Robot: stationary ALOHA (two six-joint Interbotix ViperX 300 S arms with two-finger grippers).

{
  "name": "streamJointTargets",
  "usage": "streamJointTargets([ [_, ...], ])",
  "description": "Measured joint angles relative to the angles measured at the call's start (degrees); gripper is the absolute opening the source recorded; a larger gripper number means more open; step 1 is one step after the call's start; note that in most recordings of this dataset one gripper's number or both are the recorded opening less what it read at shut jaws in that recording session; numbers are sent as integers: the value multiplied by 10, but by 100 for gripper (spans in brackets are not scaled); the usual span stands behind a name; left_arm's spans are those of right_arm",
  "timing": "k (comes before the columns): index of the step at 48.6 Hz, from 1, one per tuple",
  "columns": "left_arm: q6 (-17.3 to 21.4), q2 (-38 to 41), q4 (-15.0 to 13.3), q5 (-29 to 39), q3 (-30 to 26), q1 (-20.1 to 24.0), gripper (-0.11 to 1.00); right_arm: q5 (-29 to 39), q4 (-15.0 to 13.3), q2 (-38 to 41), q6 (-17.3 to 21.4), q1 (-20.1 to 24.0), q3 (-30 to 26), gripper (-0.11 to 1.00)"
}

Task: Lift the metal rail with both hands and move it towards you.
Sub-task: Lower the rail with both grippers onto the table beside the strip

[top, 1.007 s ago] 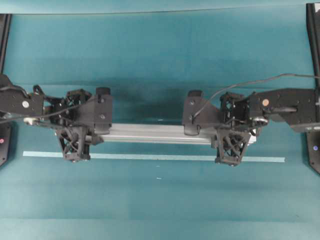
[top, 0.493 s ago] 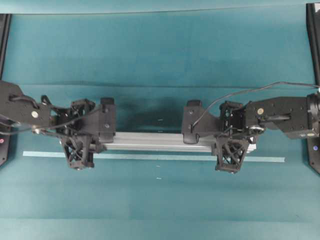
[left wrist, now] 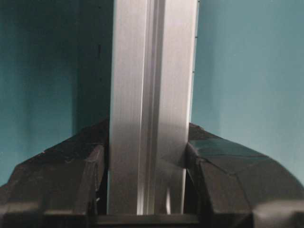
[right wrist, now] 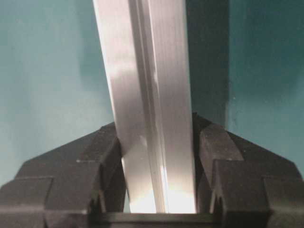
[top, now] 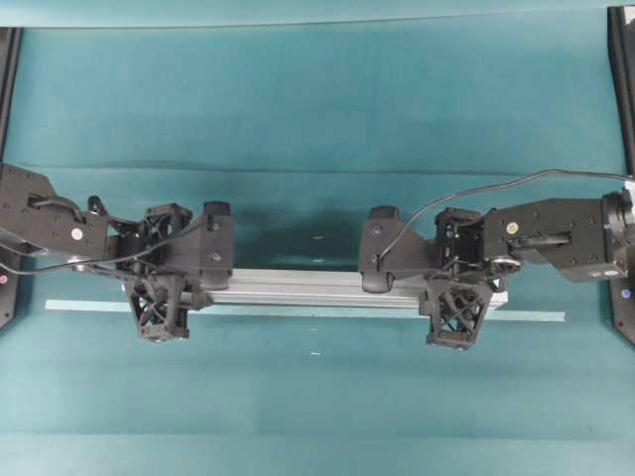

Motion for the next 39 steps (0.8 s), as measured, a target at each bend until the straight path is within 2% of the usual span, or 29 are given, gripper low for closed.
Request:
streamJointTargets([
  [39,0,12,1,-8,0,-1,31,-17,-1,5,0,-2,3,40],
])
